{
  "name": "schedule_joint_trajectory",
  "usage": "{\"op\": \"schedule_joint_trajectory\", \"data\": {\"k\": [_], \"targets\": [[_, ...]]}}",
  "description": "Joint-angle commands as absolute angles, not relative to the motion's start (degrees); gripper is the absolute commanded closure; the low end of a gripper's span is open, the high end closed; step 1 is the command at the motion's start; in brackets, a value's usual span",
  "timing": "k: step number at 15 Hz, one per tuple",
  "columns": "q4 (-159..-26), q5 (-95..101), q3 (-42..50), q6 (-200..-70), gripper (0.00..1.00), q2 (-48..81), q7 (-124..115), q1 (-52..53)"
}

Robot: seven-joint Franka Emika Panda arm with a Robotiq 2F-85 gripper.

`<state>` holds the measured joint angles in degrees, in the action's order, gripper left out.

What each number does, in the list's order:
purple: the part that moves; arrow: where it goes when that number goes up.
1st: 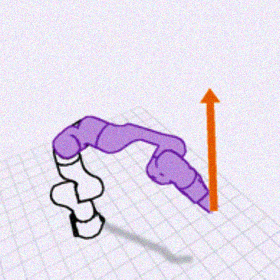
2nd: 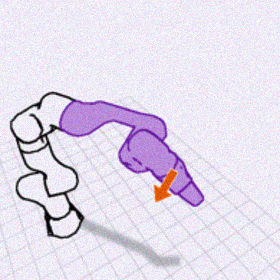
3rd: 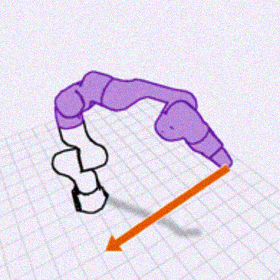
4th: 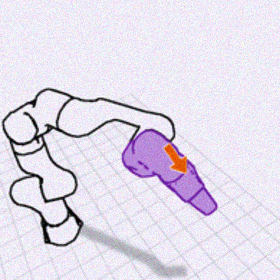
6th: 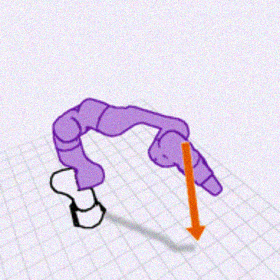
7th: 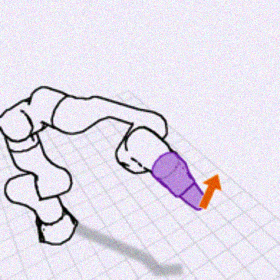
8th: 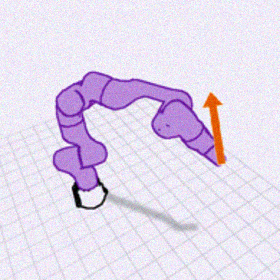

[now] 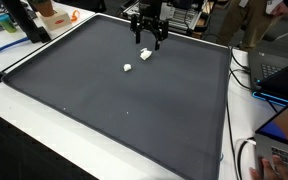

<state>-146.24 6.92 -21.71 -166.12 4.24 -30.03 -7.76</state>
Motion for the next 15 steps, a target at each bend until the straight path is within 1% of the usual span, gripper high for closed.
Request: {"op": "schedule_joint_trajectory", "data": {"k": [1, 4, 7, 15], "targets": [[-144.8, 2.1, -16.2, -163.5, 0.0, 4.5, -25.8, -1.7], [-142.7, -0.3, -13.0, -159.1, 0.0, 3.7, -23.6, 0.9], [-139.1, -3.4, -10.6, -150.6, 0.0, 3.4, -19.9, 2.1], [-129.6, -7.4, -7.3, -137.7, 0.0, 4.4, -14.6, 2.7]]}}
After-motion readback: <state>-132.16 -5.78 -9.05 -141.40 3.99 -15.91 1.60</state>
